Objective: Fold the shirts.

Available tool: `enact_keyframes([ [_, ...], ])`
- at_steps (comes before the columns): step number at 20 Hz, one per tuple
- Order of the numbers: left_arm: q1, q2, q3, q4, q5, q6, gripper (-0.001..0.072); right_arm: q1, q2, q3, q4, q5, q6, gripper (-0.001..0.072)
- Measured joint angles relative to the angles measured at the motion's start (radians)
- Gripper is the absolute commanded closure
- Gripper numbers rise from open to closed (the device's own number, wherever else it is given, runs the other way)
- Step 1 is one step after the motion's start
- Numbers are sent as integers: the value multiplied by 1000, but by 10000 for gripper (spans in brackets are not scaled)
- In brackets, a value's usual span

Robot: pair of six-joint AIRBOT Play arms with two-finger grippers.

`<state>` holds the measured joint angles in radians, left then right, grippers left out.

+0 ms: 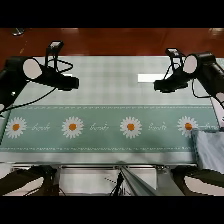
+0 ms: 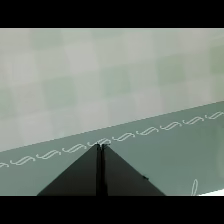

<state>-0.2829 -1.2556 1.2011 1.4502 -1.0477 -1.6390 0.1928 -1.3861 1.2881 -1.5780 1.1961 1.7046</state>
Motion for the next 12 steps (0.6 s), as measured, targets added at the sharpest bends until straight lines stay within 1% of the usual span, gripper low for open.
enact_keyframes([
  [5, -2, -12, -3, 18, 0, -22, 684, 1, -5, -8, -35, -6, 14, 690],
  [12, -2, -15, -3, 23, 0, -29, 684, 1, -5, -10, -43, -8, 17, 690],
])
